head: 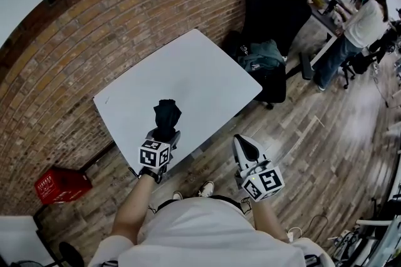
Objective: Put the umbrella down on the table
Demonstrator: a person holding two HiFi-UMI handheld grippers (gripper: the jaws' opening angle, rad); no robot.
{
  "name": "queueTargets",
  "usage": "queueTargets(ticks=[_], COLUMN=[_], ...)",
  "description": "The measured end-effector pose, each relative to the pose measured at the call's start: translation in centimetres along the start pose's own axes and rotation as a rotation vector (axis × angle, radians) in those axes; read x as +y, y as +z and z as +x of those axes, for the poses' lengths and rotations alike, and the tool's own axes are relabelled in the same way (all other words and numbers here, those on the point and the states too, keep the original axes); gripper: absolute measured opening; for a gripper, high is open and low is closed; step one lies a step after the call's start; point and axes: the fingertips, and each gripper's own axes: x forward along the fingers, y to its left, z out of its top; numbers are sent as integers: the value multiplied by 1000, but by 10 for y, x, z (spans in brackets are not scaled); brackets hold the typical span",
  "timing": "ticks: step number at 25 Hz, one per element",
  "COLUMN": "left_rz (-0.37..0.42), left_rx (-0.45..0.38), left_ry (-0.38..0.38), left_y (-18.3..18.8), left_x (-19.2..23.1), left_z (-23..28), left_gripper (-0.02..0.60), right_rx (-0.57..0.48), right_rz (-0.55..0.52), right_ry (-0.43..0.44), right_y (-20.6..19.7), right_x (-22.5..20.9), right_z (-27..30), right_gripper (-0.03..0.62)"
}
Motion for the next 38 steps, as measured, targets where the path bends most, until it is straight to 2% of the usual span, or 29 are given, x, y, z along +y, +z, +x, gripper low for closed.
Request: queueTargets(ticks=[14,17,20,24,28,38], left_rz=[-33,-81,-110,-97,-88,-62], left_rx=[123,150,181,225,275,341], left_ry=[52,50,85,113,104,129], left_y=[-24,-34,-40,-53,-65,-76], left_x=[15,18,25,29,27,35], left_z=[62,76,83,91,100,117], left_gripper=[227,227,227,227,227,227], right_rx=[19,20,21,23,20,28], right_rz=[-12,-18,-21,-20,-19,-17], right_ry=[23,22,15,-10,-30,-61], right_y=[-2,-1,-1,-2,-1,-3], right_x=[-13,-15,-18,-25,-32,-46], right_z=[2,0,-4,-11,-19,-31], right_gripper=[18,18,18,18,18,18])
